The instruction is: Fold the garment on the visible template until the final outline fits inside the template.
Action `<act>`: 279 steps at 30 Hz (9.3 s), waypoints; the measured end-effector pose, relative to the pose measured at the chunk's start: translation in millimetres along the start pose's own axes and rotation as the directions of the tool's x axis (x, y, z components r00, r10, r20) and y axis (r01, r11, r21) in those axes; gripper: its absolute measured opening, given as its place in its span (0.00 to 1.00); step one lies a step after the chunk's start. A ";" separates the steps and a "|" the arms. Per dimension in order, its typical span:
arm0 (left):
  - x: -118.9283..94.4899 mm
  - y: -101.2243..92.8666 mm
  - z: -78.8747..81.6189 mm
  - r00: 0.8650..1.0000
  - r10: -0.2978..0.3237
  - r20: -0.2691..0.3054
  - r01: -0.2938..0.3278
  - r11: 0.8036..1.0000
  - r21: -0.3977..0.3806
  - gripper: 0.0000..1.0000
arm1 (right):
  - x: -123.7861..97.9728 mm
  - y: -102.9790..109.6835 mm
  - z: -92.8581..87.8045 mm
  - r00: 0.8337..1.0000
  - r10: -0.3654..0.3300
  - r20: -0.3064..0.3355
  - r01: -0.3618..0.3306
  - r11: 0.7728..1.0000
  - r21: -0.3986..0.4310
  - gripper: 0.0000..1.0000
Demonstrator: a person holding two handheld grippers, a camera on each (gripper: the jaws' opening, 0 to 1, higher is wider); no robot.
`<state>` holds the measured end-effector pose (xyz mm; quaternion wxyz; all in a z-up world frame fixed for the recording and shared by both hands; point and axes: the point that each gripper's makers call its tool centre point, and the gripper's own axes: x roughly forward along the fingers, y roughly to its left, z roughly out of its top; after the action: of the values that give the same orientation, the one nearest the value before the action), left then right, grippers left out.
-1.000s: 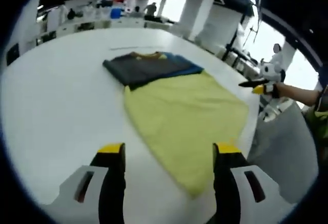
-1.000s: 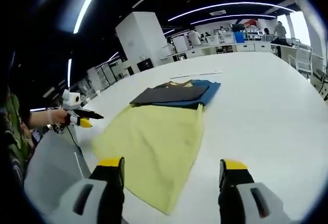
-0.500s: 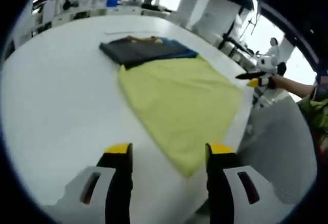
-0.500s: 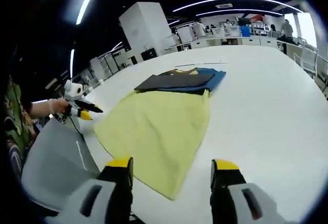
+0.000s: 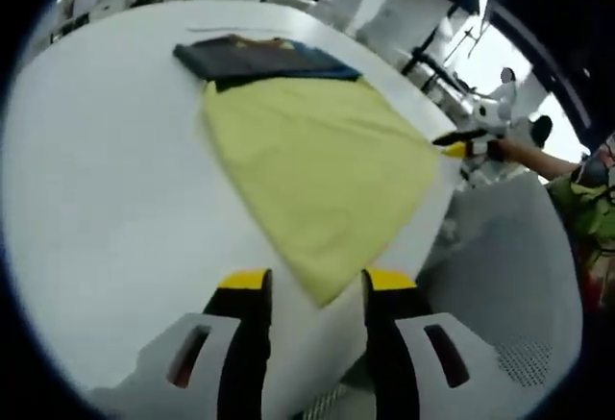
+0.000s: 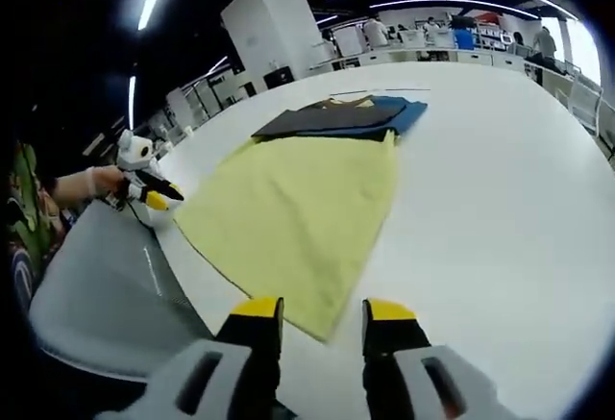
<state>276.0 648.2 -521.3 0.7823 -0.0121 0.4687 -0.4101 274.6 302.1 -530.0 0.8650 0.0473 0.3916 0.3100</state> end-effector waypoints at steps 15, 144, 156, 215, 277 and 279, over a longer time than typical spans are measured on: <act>7.4 14.8 -3.5 1.000 0.017 0.017 -0.015 0.995 -0.094 0.12 | 1.9 -6.5 -1.4 1.000 0.005 0.014 -0.006 0.995 0.102 0.08; -4.5 159.1 246.1 0.900 0.185 0.394 -0.136 0.979 -0.149 0.00 | 68.5 -90.0 258.2 0.971 0.001 0.238 -0.029 0.993 0.115 0.00; 24.8 183.9 244.1 0.907 0.211 0.364 -0.162 0.974 -0.160 0.00 | 95.6 -111.5 245.0 0.982 -0.024 0.187 -0.004 0.990 0.144 0.00; 39.2 197.1 224.1 0.911 0.283 0.300 -0.331 0.935 0.123 0.21 | 119.7 -135.5 220.0 0.993 -0.066 0.099 0.069 0.997 -0.022 0.16; 61.6 190.6 217.0 0.943 0.323 0.076 -0.225 0.451 0.864 0.15 | 140.5 -120.0 209.7 0.991 -0.113 -0.066 0.002 0.522 -0.853 0.14; 61.4 193.0 217.1 0.940 0.333 0.074 -0.225 0.445 0.867 0.13 | 141.0 -121.4 211.0 0.991 -0.116 -0.063 0.008 0.528 -0.849 0.11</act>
<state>572.7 656.8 -522.0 0.7119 0.4804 0.2363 -0.4545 554.9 319.4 -515.4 0.7666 -0.4091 0.2412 0.4322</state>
